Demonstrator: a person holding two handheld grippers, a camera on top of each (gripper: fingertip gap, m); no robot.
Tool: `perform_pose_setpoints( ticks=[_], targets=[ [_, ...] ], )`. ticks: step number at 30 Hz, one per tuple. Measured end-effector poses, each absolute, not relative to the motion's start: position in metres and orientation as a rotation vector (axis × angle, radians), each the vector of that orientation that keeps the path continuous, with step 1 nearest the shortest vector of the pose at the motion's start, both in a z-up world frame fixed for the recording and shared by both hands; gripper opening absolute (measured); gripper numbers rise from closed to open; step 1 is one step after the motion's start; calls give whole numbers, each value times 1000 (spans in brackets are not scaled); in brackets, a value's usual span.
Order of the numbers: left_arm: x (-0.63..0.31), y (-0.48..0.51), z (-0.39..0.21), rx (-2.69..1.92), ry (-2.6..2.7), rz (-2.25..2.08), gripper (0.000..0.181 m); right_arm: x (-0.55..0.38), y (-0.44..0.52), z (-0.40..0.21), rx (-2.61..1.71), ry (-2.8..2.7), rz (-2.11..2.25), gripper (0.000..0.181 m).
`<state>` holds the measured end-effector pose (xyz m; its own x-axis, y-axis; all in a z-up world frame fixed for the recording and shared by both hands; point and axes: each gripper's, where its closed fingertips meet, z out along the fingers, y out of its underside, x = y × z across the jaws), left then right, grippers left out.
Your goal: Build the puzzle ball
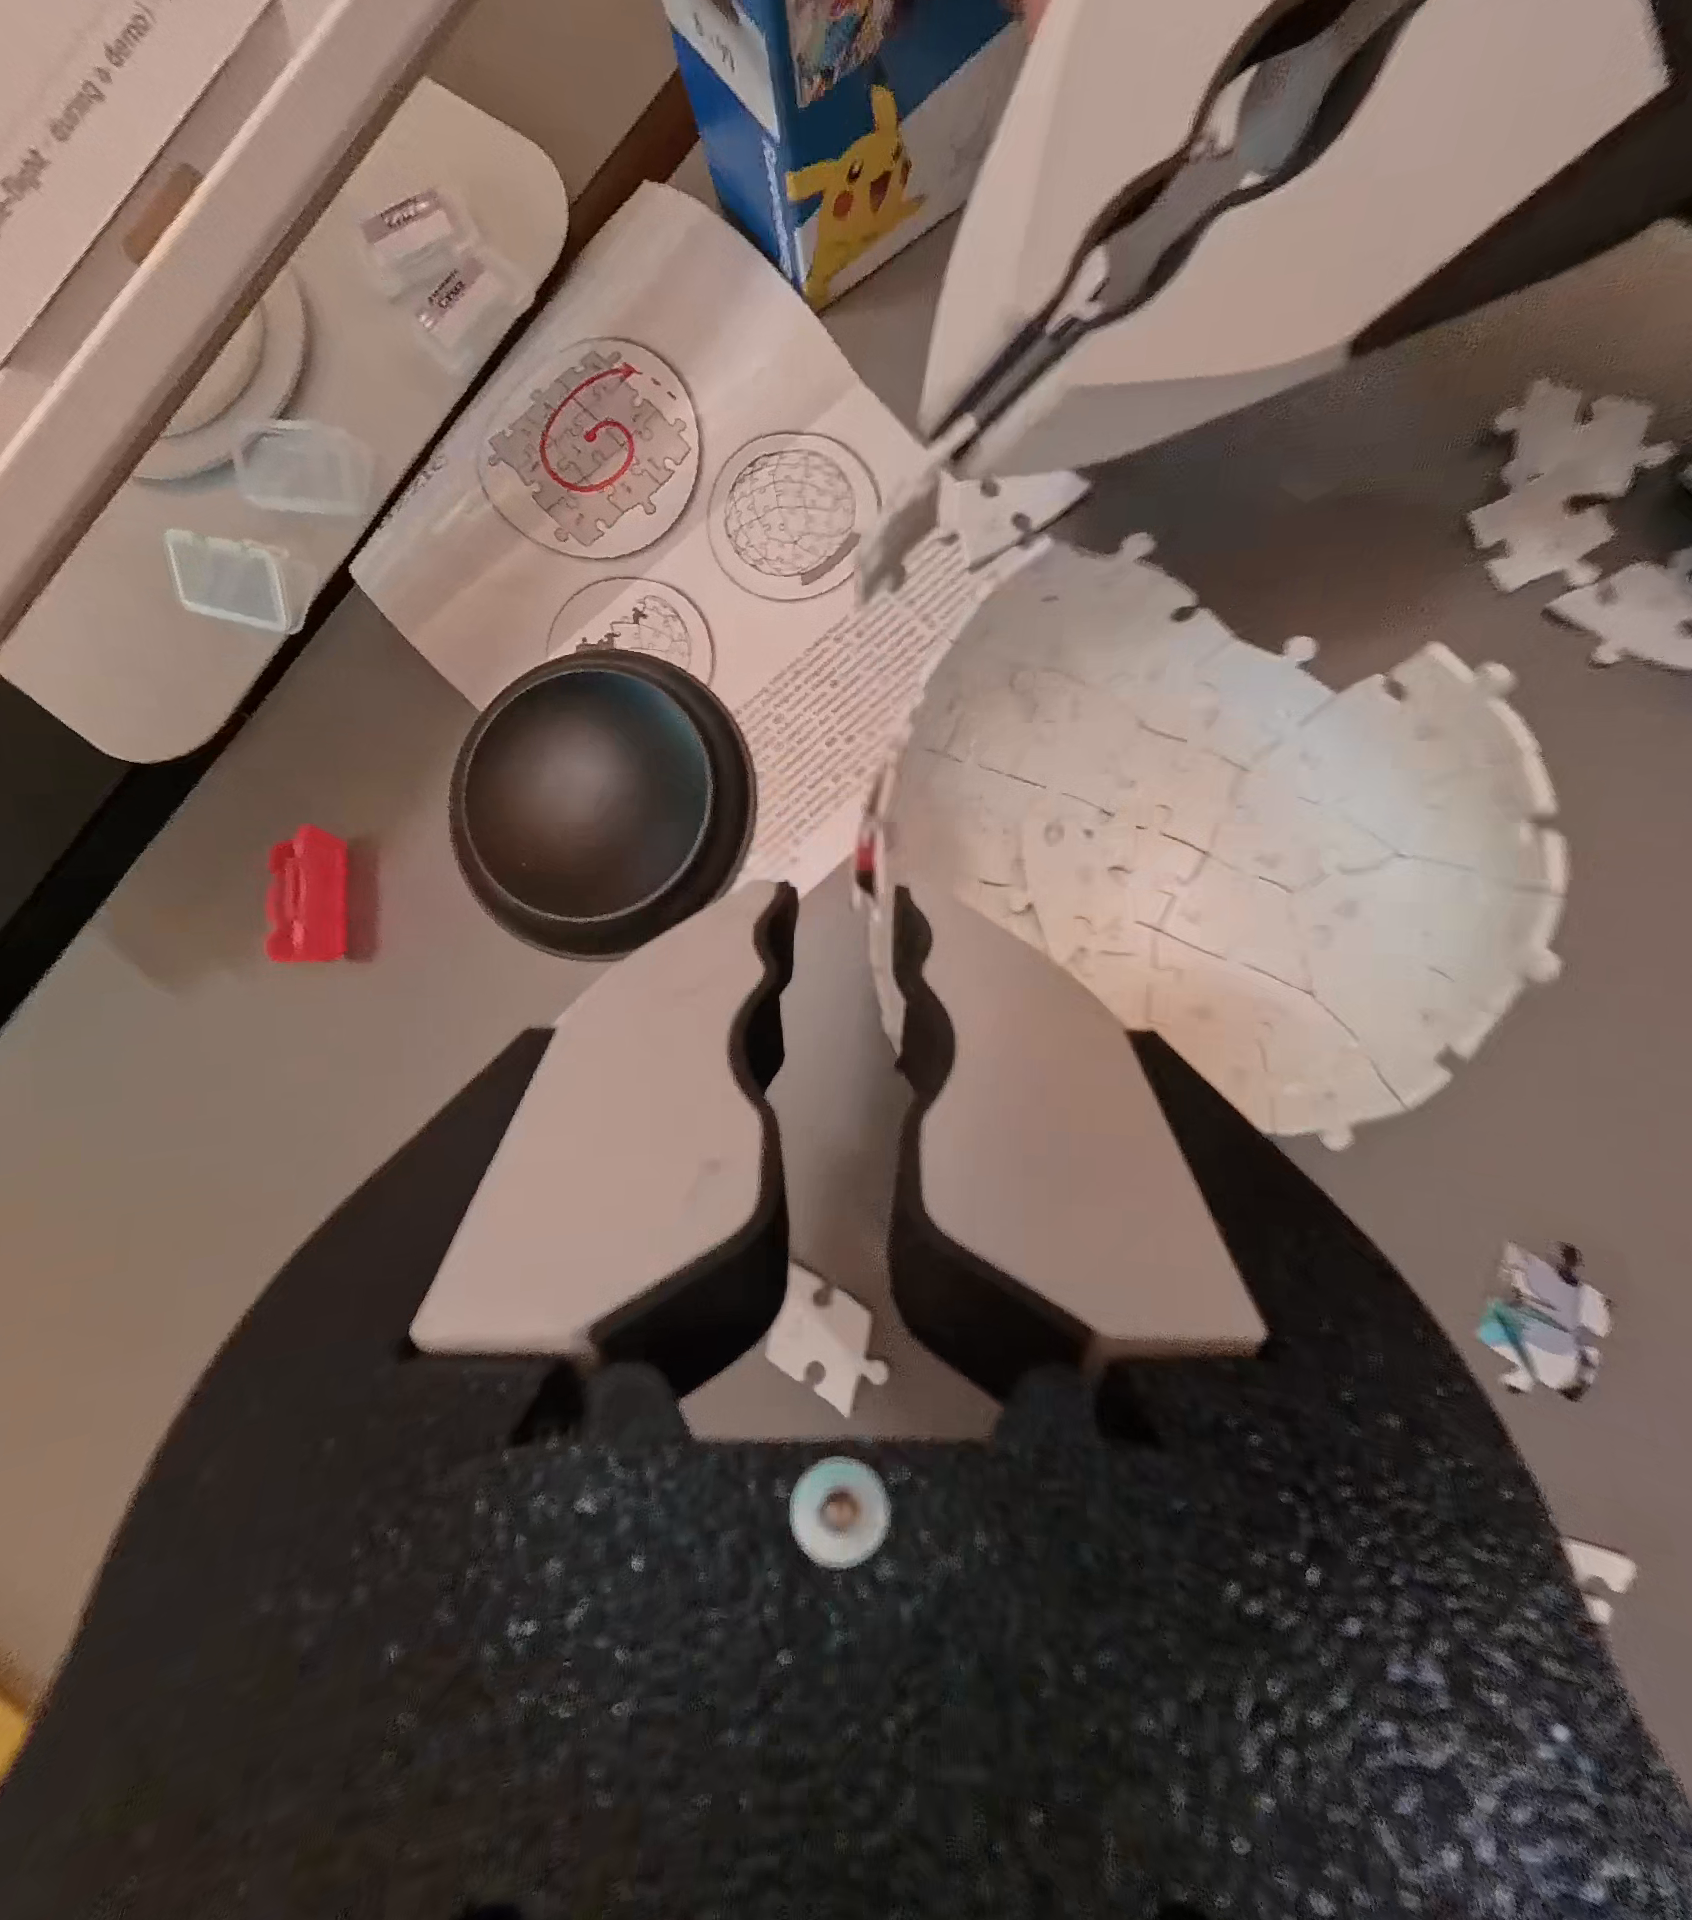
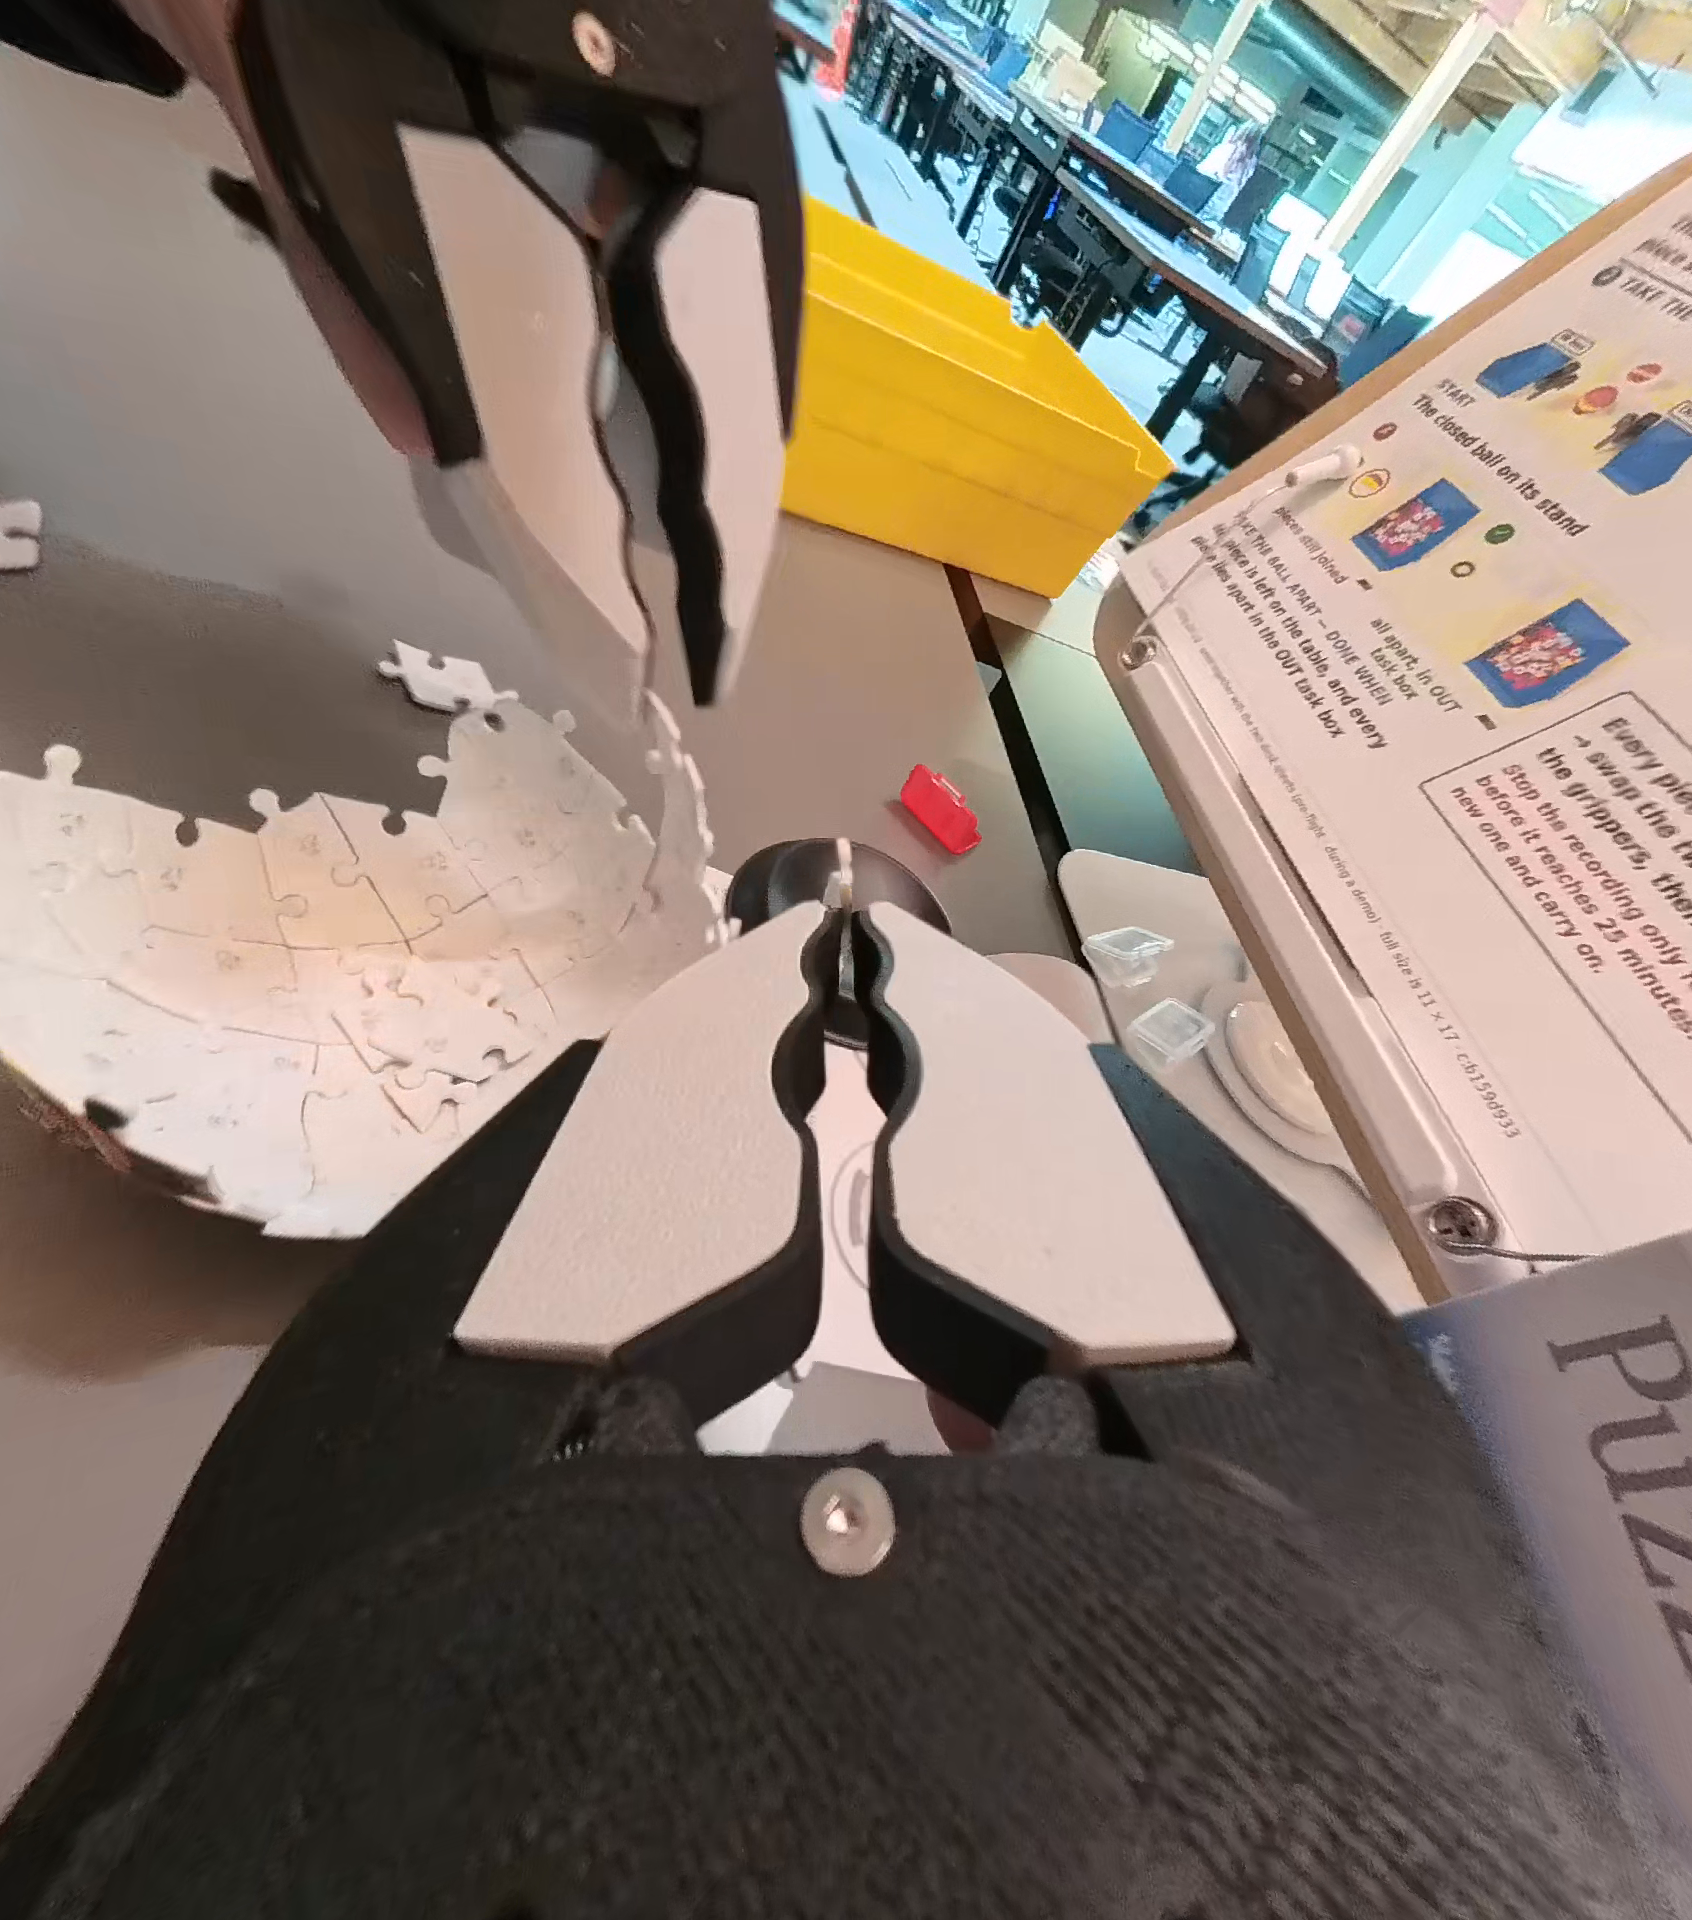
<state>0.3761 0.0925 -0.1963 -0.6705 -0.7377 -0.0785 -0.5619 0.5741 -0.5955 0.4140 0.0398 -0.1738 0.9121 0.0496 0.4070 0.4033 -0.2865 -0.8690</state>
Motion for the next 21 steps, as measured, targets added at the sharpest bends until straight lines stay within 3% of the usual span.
perform_pose_setpoints(
  ticks=[1,12,21],
  targets=[
    [370,93,-193,-1074,2477,-827,18,415,39,-172,-1841,-335,-374,2],
    [300,156,-202,-1112,2198,-970,32,425,1,-158,-1988,-16,-502,2],
    [258,224,-242,-1326,1941,-1067,38,354,-45,-227,-2057,777,7,3]
  ],
)
